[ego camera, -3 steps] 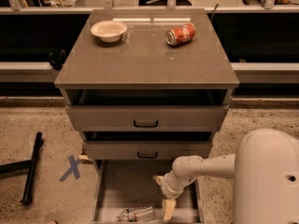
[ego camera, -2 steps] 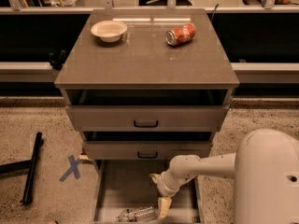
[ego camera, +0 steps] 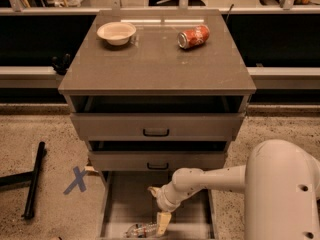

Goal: Pick water bottle from bottom drawer and place on counter

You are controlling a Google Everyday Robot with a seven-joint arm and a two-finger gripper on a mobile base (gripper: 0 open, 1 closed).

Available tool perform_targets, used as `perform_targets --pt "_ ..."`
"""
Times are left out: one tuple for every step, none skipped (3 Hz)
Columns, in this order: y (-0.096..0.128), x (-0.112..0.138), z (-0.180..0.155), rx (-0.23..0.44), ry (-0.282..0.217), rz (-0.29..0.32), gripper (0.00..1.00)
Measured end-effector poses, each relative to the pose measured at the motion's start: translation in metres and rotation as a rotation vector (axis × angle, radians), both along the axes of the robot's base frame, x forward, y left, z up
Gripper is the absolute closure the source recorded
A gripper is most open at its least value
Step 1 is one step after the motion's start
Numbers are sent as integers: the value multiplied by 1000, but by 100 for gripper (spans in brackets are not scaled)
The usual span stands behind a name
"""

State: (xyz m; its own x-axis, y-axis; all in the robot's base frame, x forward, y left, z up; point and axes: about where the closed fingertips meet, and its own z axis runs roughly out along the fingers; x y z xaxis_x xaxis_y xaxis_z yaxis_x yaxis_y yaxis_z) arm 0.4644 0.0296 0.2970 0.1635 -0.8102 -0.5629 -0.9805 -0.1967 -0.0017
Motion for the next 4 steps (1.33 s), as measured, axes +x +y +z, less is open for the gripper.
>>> perform_targets --pt "0 0 0 0 0 0 0" --pt "-2 -1 -17 -35 3 2 0" --pt "-8 4 -42 -52 7 -2 0" --pt "-1 17 -81 -69 -4 -9 0"
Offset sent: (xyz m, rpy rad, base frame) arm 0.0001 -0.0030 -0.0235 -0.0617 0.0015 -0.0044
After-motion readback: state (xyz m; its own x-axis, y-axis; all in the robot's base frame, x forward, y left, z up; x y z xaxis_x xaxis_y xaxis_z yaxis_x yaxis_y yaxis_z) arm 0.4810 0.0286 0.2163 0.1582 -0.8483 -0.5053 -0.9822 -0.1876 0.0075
